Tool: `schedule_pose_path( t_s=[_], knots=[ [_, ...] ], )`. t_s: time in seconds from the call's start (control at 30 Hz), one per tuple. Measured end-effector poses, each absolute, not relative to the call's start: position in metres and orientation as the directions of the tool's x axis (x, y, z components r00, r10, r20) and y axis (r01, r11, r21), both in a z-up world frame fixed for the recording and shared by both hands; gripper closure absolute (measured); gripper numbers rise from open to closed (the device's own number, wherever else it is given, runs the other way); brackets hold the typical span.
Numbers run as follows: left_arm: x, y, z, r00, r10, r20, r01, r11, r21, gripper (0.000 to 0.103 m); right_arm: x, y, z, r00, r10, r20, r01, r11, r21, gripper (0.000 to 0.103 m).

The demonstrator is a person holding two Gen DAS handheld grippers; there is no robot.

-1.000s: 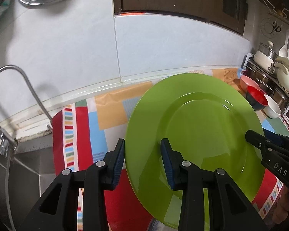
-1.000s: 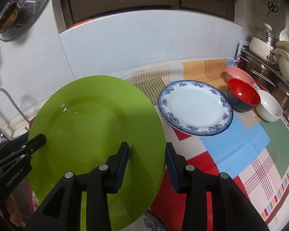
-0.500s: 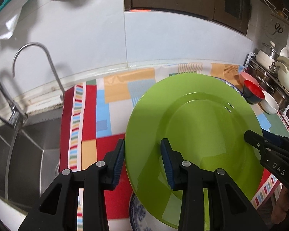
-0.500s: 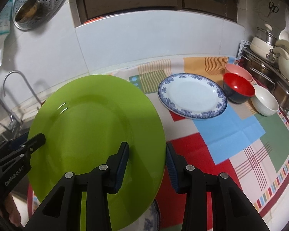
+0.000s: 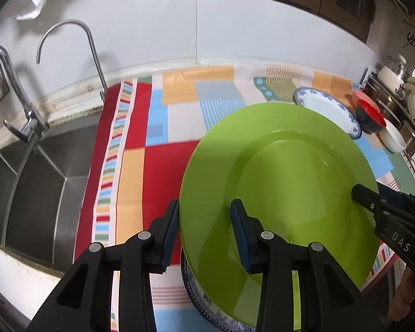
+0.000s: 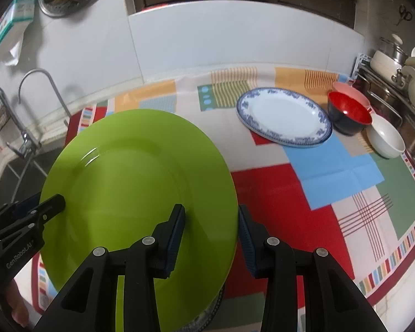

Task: Organize plates and bowls
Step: 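Lift the lime-green plate with both grippers and lower it onto the blue-and-white plate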

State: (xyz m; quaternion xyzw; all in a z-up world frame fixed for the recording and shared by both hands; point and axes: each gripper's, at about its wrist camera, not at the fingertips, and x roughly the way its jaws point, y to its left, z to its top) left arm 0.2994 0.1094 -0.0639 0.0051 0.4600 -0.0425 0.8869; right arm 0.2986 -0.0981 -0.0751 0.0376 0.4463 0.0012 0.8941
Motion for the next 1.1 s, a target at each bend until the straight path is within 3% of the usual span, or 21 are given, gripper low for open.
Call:
schedule_pose_path(
  t_s=[1.1],
  knots=[
    [0.281,0.111,-0.117,0.448,-0.045,-0.893,0.032,0.999,-0.034,0.066,0.284,-0.091,-0.131,0.465,0.045,-0.884,-0.027,0.999,0.037,0.063]
  ],
)
